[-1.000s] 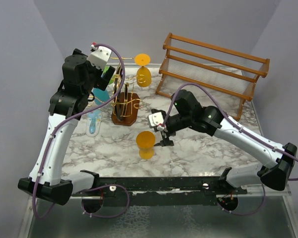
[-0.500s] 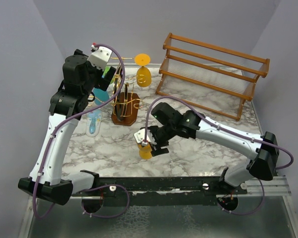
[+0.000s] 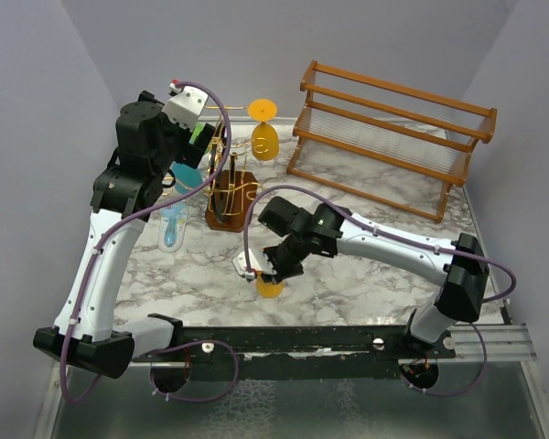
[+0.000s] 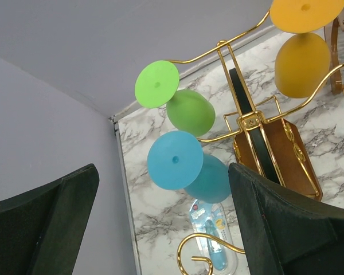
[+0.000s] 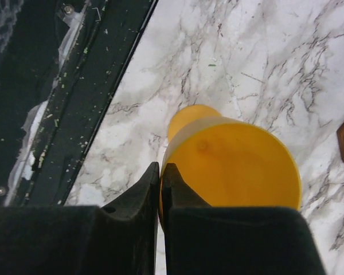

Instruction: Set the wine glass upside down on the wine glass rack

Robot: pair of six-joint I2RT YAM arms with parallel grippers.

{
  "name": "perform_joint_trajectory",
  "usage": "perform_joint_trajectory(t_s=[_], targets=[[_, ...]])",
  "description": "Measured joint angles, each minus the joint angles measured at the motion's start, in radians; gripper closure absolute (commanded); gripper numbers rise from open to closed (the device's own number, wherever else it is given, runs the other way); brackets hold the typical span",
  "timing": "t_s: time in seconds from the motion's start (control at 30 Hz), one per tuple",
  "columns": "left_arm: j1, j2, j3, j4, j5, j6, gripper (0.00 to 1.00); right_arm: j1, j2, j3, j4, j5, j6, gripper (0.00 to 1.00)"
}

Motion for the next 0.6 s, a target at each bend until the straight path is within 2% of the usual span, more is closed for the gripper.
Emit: perform_joint_trajectory(t_s=[0.37,0.6], targets=[[0.000,0.000,-0.002,0.001,0.009,0.000,0.01,0.002,-0.004,0.121,-0.066,-0.122,-0.008,0.98],[0.000,0.002,0.004,-0.006,0.045,-0.023,0.01,0.002,-0.131,0.137,-0.042,-0.187,0.017,0.98]])
